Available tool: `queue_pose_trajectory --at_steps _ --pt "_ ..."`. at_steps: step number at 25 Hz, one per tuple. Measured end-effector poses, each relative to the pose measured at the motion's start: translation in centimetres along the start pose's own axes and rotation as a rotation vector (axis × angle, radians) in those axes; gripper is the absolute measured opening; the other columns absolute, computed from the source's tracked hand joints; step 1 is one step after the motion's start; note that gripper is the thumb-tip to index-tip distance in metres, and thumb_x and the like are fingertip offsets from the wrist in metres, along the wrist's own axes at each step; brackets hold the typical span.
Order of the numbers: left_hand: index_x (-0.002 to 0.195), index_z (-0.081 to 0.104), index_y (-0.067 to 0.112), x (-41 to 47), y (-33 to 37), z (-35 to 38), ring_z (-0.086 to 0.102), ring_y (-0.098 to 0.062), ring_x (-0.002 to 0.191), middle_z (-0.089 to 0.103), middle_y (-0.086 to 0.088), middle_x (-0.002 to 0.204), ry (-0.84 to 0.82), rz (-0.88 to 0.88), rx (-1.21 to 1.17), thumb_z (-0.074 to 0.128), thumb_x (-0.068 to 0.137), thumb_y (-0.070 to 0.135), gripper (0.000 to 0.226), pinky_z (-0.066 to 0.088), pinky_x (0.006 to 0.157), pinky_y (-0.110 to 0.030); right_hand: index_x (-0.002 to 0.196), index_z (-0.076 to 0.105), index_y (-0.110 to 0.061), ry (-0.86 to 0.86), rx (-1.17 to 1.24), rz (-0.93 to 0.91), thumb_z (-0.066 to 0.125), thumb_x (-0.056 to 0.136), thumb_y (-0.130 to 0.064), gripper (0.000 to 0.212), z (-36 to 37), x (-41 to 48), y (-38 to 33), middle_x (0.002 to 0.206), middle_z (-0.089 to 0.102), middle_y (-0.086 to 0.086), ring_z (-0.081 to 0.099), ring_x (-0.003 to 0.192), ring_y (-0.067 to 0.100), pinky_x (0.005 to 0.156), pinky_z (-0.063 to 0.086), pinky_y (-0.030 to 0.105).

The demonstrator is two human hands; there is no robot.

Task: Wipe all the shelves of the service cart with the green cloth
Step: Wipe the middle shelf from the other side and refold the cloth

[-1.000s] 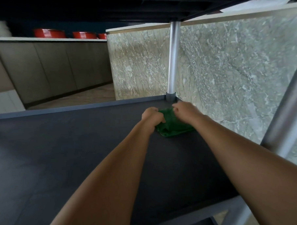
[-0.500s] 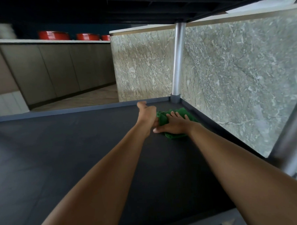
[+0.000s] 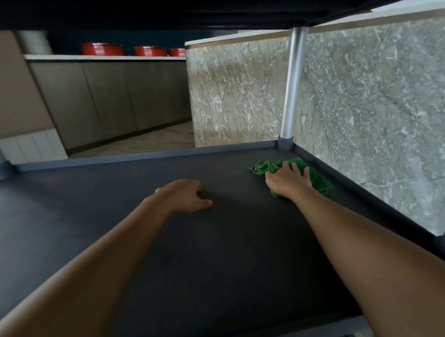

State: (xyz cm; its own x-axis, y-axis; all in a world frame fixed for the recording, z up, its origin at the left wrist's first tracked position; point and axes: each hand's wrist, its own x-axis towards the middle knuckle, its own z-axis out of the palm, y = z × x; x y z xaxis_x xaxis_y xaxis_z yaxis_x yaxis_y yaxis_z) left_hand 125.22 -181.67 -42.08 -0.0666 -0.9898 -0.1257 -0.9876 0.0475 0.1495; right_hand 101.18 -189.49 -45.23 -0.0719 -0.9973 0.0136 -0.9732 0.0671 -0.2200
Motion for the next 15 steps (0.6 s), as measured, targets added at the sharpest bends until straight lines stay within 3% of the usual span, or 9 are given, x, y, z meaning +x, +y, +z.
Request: queue_pose_trajectory --at_steps 6,12,15 --pt "0.126 0.053 0.025 -1.0 -0.6 1.1 0.054 -0.019 0.11 0.057 0.003 0.123 0.122 0.035 0.003 0.05 0.088 0.06 0.052 0.047 0.093 -0.044 0.151 0.01 -0.008 -0.017 0.022 0.038 0.018 0.097 -0.042 0.064 0.1 -0.8 -2.0 0.159 0.006 0.009 0.001 0.146 0.025 0.116 -0.006 0.045" --pt "0.121 0.056 0.027 -1.3 -0.6 1.2 0.055 -0.021 0.11 0.059 0.003 0.121 0.154 0.019 0.011 0.05 0.085 0.065 0.052 0.047 0.091 -0.041 0.151 0.007 -0.011 -0.062 0.026 -0.041 0.016 0.096 -0.043 0.065 1.3 -1.6 -7.2 0.16 0.003 0.008 0.0 0.146 0.025 0.117 -0.006 0.047" --pt "0.115 0.059 0.027 -1.3 -0.4 1.4 0.057 -0.022 0.106 0.061 0.002 0.116 0.171 -0.006 0.016 0.051 0.084 0.066 0.051 0.046 0.082 -0.037 0.151 0.008 -0.01 -0.099 0.056 -0.097 0.016 0.095 -0.043 0.065 2.1 -2.3 -10.3 0.16 0.001 0.008 -0.002 0.146 0.025 0.117 -0.007 0.047"
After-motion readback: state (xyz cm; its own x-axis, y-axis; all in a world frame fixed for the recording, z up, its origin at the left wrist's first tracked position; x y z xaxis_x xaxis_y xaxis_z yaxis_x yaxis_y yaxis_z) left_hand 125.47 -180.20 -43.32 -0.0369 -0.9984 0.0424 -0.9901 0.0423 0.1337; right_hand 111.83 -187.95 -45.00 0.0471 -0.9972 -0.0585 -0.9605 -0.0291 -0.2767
